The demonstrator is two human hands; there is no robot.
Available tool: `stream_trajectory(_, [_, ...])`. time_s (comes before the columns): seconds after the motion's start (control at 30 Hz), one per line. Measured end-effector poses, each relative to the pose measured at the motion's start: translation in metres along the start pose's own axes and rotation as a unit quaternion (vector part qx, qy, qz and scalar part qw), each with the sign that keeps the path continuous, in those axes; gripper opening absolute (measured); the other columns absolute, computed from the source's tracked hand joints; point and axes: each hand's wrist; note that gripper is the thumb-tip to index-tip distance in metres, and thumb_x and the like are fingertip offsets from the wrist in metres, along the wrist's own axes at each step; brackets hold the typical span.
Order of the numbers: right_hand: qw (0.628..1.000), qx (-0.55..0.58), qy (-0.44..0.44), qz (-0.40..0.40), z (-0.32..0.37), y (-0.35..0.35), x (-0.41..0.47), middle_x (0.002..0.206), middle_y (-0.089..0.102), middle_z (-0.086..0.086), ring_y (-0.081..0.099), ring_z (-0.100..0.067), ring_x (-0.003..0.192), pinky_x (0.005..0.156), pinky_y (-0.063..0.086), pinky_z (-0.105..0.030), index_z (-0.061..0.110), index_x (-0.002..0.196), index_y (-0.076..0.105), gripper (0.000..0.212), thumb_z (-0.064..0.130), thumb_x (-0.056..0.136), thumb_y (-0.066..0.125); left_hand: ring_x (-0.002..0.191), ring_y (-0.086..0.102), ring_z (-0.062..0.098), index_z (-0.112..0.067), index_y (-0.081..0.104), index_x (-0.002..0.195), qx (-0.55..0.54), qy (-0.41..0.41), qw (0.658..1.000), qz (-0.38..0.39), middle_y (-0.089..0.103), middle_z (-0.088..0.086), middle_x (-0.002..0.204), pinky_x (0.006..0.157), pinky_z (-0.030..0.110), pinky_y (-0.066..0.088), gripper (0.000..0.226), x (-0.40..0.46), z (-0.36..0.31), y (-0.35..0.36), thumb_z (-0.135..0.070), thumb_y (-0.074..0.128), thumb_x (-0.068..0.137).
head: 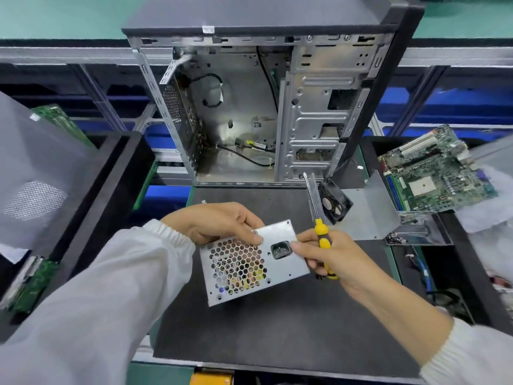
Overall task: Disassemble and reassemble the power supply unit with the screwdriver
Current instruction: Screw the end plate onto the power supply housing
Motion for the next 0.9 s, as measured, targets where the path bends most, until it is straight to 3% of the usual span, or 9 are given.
stream_trajectory(0.2, [1.0,0.003,0.014,0.006,-0.0016,-0.0027,0.0036,0.056,0.053,-0.001,0.045,-0.008,0.049,0.043,0.034,-0.016,0.023,0.071,0.072,0.015,0.036,0.073,0.078,0.094,0.07,0.03,-0.003,0.067,0.12,0.002,0.007,1.0,-0.027,0.068,0.025,0.114,0.086,0.042,0.056,0.028,0.0025,0.0017,-0.0019,-0.008,0.063,0.093])
stream_trajectory(0.37, [0.999,-0.021,0.018,0.033,0.0021,-0.0066,0.0031,0.057,0.053,-0.003,0.045,-0.009,0.049,0.045,0.035,-0.017,0.023,0.074,0.071,0.02,0.042,0.073,0.077,0.083,0.072,0.024,0.001,0.066,0.12,-0.006,0.015,1.0,-0.021,0.067,0.029,0.114,0.077,0.037,0.059,0.029,0.0026,0.0004,-0.0003,-0.005,0.062,0.092])
stream_trajectory(0.57, [0.998,0.022,0.032,0.043,0.0042,-0.0055,0.0047,0.056,0.052,-0.004,0.044,-0.009,0.046,0.042,0.034,-0.018,0.013,0.093,0.068,0.026,0.031,0.076,0.076,0.083,0.072,0.024,-0.002,0.068,0.115,-0.012,0.029,0.999,-0.015,0.067,0.028,0.113,0.073,0.032,0.06,0.023,0.0033,0.0032,-0.0013,-0.007,0.061,0.094])
stream_trajectory(0.9, [0.991,0.106,0.066,0.053,-0.0012,-0.0047,0.0101,0.06,0.054,-0.001,0.043,-0.007,0.047,0.038,0.031,-0.016,0.008,0.088,0.067,0.025,0.025,0.073,0.077,0.084,0.073,0.025,-0.001,0.068,0.115,-0.037,0.032,0.999,-0.006,0.07,0.025,0.108,0.073,0.032,0.061,0.023,0.0068,0.0058,-0.0074,-0.006,0.06,0.094])
Point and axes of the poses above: each hand's wrist, its own x-axis towards the middle knuckle, its own y-axis out of the palm, z = x × y
